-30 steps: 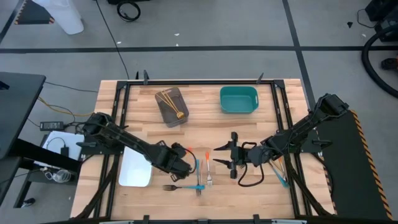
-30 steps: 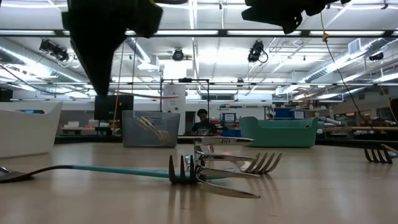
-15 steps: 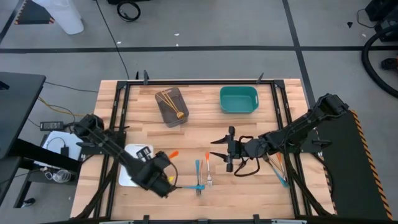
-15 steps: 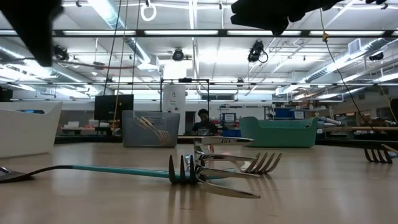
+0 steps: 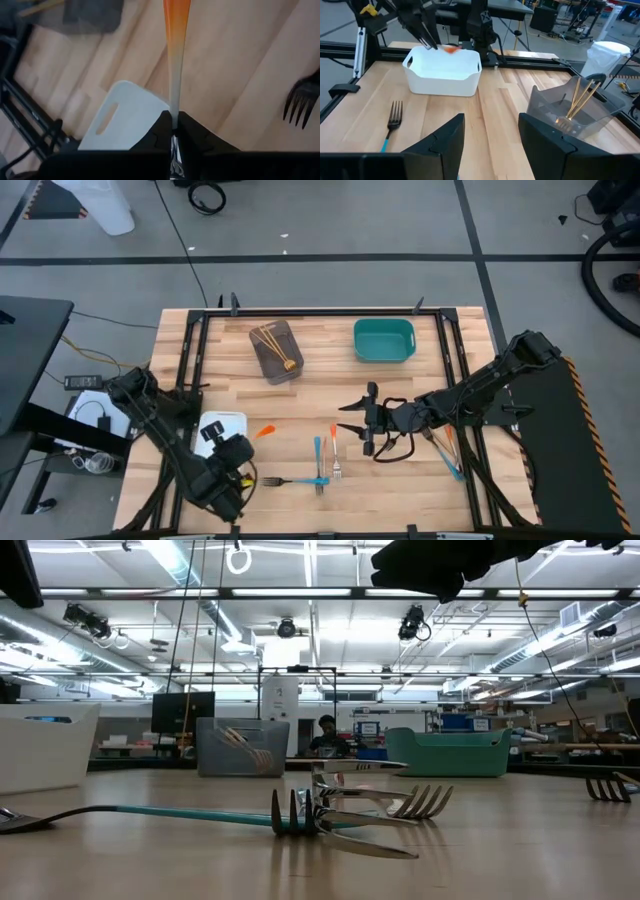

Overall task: Sort silverware by color (type)
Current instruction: Put the orange fork into the white bin

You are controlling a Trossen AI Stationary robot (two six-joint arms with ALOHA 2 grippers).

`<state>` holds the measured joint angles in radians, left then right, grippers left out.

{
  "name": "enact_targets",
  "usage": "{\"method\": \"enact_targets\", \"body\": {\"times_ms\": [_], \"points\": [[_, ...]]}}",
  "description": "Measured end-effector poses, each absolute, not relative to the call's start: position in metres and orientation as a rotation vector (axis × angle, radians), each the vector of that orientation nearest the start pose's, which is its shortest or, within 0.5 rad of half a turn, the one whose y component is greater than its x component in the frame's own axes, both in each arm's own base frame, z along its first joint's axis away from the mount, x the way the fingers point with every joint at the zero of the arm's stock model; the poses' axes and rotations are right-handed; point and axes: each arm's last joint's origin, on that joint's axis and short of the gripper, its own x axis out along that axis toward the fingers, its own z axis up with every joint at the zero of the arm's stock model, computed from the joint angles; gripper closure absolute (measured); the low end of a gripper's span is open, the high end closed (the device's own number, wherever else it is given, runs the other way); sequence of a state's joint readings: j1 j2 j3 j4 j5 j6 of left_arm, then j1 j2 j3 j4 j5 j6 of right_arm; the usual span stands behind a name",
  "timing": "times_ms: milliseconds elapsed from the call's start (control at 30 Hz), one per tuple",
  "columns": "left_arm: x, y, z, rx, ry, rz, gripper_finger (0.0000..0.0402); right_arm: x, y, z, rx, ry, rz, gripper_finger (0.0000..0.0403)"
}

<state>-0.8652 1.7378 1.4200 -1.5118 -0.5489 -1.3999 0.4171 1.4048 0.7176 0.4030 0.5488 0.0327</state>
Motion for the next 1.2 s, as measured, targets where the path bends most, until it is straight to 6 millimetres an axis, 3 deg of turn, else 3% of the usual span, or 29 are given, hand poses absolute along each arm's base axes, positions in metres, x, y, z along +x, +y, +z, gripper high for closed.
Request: {"method": "enact_targets", "body": {"times_ms": [167,500,1200], "points": [[0.190,-0.218,0.253,0.028,1.042,0.693,0.0382,0.274,0.105,0.229,-0.086,0.248,-0.136,0.0206],[0.165,-0.216,0.223,0.109,0.973,0.748,0.0382,0.274,0.105,0.229,-0.076,0.248,-0.137,0.0206],[0.134,-0.215,0.191,-0.059,0.890,0.858,0.0382,0.274,0.104,0.229,-0.074,0.249,-0.144,0.0206]]}}
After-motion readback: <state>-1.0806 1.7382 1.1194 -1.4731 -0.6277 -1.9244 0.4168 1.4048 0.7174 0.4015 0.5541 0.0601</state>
